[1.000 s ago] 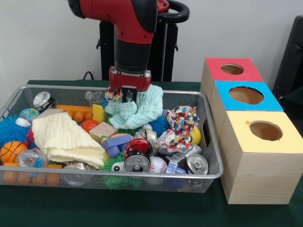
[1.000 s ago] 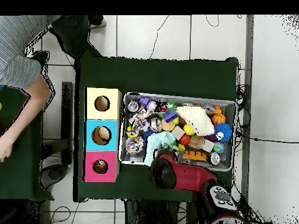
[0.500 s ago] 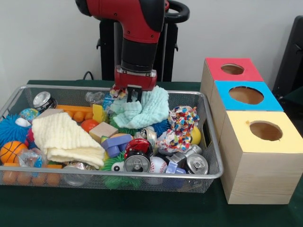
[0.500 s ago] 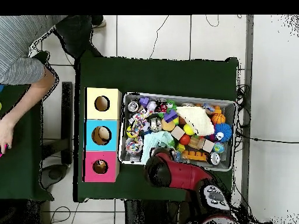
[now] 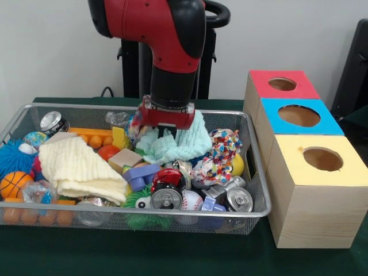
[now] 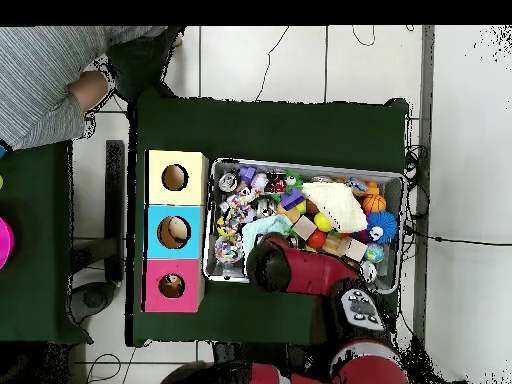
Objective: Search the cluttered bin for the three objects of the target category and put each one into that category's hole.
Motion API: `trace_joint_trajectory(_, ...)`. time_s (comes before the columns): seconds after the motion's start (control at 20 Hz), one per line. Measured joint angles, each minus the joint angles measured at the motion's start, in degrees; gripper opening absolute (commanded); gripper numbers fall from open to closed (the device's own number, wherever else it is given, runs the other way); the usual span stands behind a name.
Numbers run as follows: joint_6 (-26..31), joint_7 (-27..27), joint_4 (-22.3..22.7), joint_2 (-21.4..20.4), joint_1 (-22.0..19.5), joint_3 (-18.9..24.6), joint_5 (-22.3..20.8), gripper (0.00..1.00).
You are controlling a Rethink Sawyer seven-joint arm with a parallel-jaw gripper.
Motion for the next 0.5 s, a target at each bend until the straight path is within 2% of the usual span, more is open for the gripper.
trace_joint_trajectory(0.2,3.9,0.0,-5.1,2.4,-2.2,2.5,-0.1,0.00)
trace_joint_trajectory(0.5,14.7,0.0,-12.5,5.0,-4.9,6.4,-1.3,0.00)
